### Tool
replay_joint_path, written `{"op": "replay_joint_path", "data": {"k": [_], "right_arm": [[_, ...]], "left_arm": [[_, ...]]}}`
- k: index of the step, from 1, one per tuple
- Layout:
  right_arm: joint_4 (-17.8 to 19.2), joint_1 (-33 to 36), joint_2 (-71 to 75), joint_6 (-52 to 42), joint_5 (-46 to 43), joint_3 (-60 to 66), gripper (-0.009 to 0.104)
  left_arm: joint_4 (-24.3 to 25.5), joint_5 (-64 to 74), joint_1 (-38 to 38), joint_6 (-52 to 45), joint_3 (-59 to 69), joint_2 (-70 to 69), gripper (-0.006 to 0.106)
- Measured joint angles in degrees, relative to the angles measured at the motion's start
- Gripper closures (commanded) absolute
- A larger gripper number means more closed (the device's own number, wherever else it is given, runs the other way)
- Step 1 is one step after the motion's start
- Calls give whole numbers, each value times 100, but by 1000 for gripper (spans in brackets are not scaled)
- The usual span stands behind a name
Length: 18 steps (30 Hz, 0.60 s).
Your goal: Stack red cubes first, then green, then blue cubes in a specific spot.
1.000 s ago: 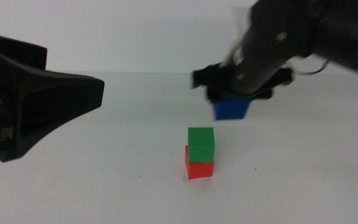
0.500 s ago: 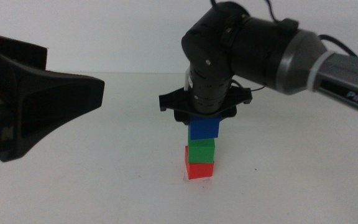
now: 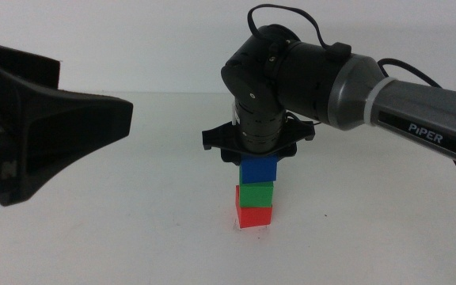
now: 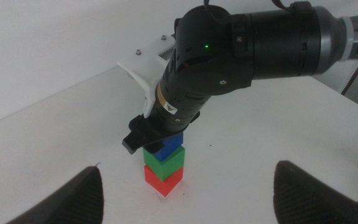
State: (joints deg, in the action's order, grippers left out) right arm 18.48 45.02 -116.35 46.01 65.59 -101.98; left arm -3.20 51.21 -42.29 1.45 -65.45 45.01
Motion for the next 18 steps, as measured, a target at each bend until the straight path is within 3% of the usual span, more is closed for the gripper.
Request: {"op": "replay_joint_path", "data": {"k": [3,4,5,8,12,18], "right_arm": [[0,0,0,38,-10,-10,95],[0,0,-13,37,-10,-10,88],[0,0,-13,37,-10,-10,36],[0,0,-38,37,0,-10,17],[-22,0,153,-10,-11,-10,4],[-24,-255,1651,-693,38,318,3]], "left_arm": [[0,0,0,0,0,0,7],[0,0,0,0,0,0,7],[0,0,0,0,0,0,7],[0,0,0,0,0,0,7],[0,0,0,0,0,0,7],[14,0,0,0,0,0,7]]}}
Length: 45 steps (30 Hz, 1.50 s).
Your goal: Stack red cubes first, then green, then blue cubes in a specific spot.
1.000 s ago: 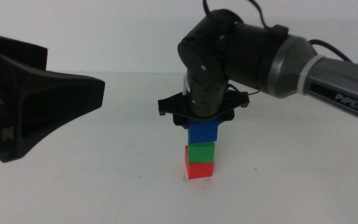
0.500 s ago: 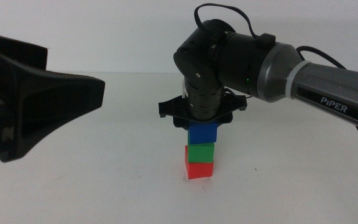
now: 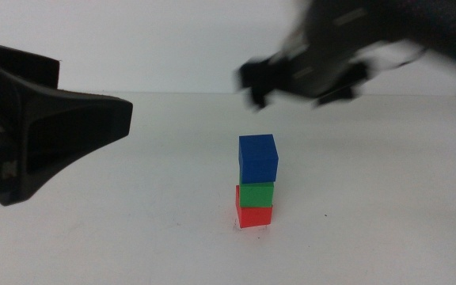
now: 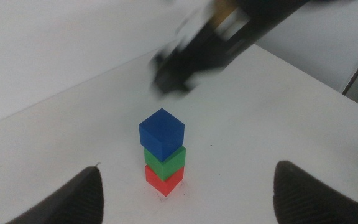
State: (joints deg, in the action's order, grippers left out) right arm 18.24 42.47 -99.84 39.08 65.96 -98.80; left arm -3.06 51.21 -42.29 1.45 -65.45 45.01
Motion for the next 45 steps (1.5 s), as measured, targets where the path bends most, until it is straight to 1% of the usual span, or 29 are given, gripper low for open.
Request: {"op": "replay_joint_path", "data": {"k": [3,5,8,10,13,16,18,23,30,33,36,38,39,40,42,45], "right_arm": [[-10,-330,1156,-589,-240,767,3],[-101,-674,2028,-994,-504,1487,3],[-491,-1535,3140,-1761,-1072,2506,3],[-882,-2214,3803,-2379,-1440,3168,3],[-1667,-3041,4545,-3381,-1868,3921,3],[-2397,-3492,5088,-4017,-2294,4449,3],[-2608,-3609,5272,-4204,-2468,4642,3],[-2754,-3636,5408,-4304,-2564,4708,3],[-2799,-3648,5408,-4304,-2643,4721,3],[-2799,-3648,5408,-4304,-2643,4721,3],[-2870,-3648,5421,-4304,-2696,4748,3],[-2906,-3648,5512,-4304,-3018,4924,3],[-2908,-3648,5601,-4304,-3312,5097,3],[-2908,-3651,5848,-4304,-3953,5530,3],[-2908,-3651,6167,-4304,-4612,6114,3],[-2908,-3651,6695,-4304,-5208,7015,3]], "left_arm": [[0,0,0,0,0,0,7],[0,0,0,0,0,0,7],[0,0,0,0,0,0,7],[0,0,0,0,0,0,7],[0,0,0,0,0,0,7],[0,0,0,0,0,0,7],[0,0,0,0,0,0,7],[0,-10,0,0,0,0,7],[-11,-27,0,0,14,0,7],[60,-208,0,0,248,-25,7],[182,-765,115,0,768,-144,7],[190,-1380,312,0,1267,-293,7],[190,-1711,466,0,1590,-419,7],[190,-2203,819,0,2214,-796,7],[190,-2506,1289,0,2885,-1334,7],[210,-2625,1989,0,3779,-2273,7]]}}
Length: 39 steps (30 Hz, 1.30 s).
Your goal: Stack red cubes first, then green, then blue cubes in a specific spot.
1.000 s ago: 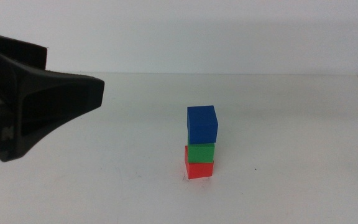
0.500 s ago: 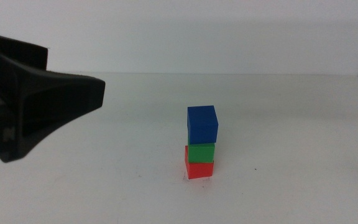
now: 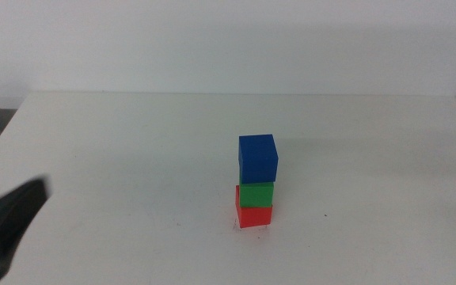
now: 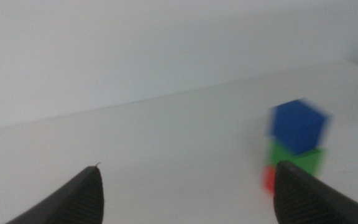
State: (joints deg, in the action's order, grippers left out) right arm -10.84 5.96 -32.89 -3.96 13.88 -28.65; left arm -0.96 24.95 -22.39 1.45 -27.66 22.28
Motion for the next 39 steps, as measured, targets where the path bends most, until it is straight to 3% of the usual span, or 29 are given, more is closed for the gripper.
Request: {"op": "replay_joint_path", "data": {"k": [6,12,19,39], "right_arm": [[563,-94,1432,0,-247,1585,3],[667,-430,2839,0,-250,2712,3],[762,-554,3258,0,-190,2847,3],[772,-554,3267,115,-255,2847,3]], "left_arm": [[10,-71,1259,0,1288,-1680,7],[-315,-197,1980,0,2038,-2200,7],[-421,-722,2117,0,2700,-2212,7],[-409,-864,2117,0,2766,-2212,7]]}}
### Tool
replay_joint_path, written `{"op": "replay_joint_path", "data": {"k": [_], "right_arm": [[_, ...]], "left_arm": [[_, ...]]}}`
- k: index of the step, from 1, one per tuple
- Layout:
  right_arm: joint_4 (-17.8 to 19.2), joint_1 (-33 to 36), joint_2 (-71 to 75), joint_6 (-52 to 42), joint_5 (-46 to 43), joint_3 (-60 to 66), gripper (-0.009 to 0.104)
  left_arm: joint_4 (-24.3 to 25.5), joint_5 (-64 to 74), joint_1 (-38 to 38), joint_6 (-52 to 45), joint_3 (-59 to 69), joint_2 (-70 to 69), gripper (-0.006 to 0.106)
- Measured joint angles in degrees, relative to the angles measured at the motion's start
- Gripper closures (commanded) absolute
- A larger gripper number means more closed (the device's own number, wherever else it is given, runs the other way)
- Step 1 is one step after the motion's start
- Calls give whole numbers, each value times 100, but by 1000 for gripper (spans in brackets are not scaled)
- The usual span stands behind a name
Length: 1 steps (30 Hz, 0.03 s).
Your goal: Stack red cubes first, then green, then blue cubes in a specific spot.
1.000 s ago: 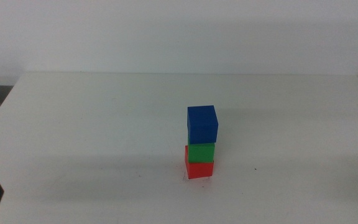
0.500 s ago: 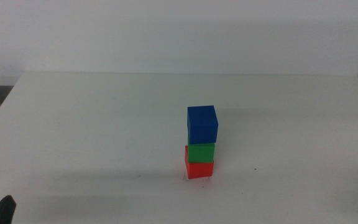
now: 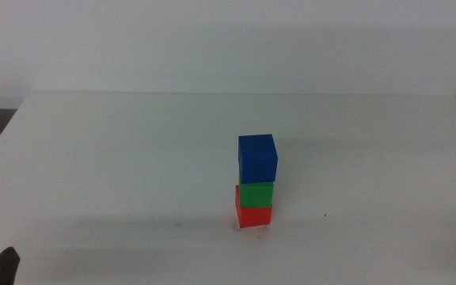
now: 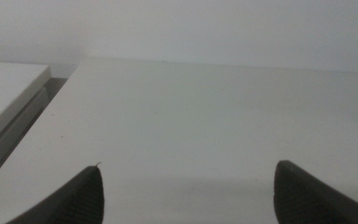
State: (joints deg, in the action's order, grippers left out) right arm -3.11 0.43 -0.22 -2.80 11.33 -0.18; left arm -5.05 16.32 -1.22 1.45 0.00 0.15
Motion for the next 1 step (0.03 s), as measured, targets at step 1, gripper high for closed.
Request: {"op": "replay_joint_path", "data": {"k": [1], "right_arm": [[0,0,0,12,0,0,3]], "left_arm": [[0,0,0,0,0,0,7]]}}
